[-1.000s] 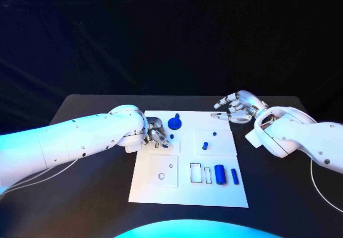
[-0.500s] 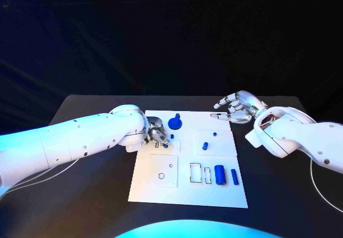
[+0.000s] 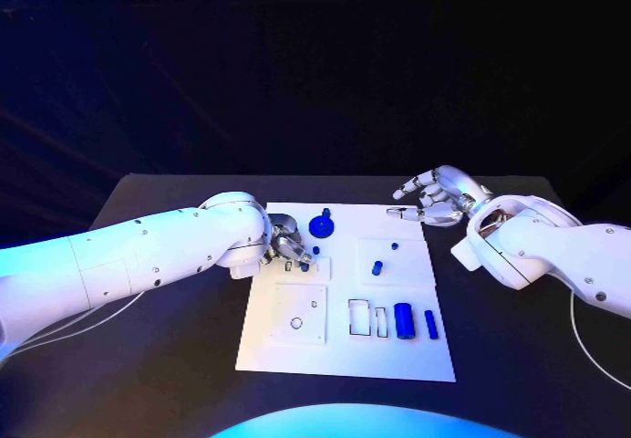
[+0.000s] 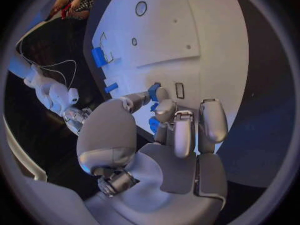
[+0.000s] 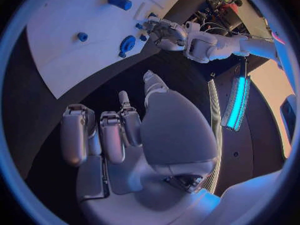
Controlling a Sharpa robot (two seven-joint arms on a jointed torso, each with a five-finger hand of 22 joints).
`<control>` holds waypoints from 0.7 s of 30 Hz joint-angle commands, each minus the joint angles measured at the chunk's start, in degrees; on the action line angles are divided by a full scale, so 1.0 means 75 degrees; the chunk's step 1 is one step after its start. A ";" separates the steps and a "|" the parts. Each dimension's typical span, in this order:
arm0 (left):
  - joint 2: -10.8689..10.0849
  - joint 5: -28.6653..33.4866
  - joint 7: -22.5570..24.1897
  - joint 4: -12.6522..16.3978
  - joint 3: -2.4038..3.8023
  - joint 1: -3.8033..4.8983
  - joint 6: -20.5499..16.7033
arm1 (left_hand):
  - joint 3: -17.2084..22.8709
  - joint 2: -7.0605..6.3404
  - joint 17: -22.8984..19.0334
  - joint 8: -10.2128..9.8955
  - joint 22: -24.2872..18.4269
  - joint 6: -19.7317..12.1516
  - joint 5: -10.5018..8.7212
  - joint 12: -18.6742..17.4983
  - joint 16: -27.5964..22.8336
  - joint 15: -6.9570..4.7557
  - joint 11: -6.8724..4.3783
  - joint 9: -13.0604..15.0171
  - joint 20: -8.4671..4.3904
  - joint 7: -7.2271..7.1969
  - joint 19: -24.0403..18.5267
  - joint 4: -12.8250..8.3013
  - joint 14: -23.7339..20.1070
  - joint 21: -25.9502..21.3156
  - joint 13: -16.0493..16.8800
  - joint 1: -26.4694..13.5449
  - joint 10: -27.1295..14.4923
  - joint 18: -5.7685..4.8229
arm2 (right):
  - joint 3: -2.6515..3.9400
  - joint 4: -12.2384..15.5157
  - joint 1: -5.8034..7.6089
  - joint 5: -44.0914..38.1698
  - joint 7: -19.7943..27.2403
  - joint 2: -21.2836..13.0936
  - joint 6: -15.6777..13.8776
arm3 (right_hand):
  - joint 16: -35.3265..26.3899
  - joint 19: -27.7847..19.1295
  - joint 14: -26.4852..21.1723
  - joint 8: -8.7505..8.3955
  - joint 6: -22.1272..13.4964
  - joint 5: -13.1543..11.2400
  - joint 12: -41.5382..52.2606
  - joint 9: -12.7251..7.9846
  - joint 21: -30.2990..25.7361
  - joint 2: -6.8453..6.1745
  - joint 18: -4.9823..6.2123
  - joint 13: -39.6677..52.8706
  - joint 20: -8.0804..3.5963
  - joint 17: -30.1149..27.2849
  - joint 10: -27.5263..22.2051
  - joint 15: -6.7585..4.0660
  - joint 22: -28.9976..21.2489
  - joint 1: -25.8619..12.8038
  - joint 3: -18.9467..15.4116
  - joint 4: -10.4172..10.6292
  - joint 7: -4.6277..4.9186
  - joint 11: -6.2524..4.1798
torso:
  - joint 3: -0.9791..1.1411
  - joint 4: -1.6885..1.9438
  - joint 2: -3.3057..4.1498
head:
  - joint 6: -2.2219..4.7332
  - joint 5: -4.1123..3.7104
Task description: Assemble the parts on the task board
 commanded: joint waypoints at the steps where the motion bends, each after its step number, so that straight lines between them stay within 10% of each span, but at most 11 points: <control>1: 0.0021 -0.0046 -0.0016 -0.0002 -0.0013 -0.0020 0.0124 | -0.0053 -0.0008 0.1878 -0.0013 0.0011 -0.0028 0.0024 0.0028 0.0031 -0.0042 -0.0030 0.0010 0.0012 -0.0005 0.0029 0.0011 0.0755 0.0026 0.0007 -0.0055 -0.0016 -0.0152 | 0.0001 0.0017 -0.0004 -0.0128 0.0056 -0.0005 0.0088 | -0.0037 0.0278 0.0684 0.0028 -0.0031 -0.0024 -0.0047 0.0002 -0.0026 0.0023 -0.0092 0.0684 -0.0050 0.1528 -0.0061 -0.0067 0.1255 -0.0068 -0.0012 0.0034 0.0005 0.0016 | 0.0000 -0.0001 0.0002 | 0.0003 0.0000; 21: -0.0151 -0.0087 0.0005 0.0180 0.0035 -0.0021 0.0146 | -0.1126 -0.0203 0.1869 -0.0075 0.0014 0.0038 0.0013 0.0032 0.0027 -0.0043 -0.0030 0.0029 0.0006 -0.0004 0.0033 0.0425 0.0753 0.0011 0.0006 -0.0133 -0.0024 -0.0152 | 0.0001 0.0021 -0.0004 -0.0141 0.0074 -0.0023 0.0069 | -0.0053 0.0257 0.0673 0.0045 -0.0044 -0.0043 -0.0067 -0.0001 -0.0082 0.0023 -0.0080 0.0661 -0.0050 0.1483 -0.0080 -0.0067 0.1228 -0.0156 -0.0048 0.0041 0.0006 0.0016 | 0.0001 -0.0003 0.0000 | 0.0021 0.0003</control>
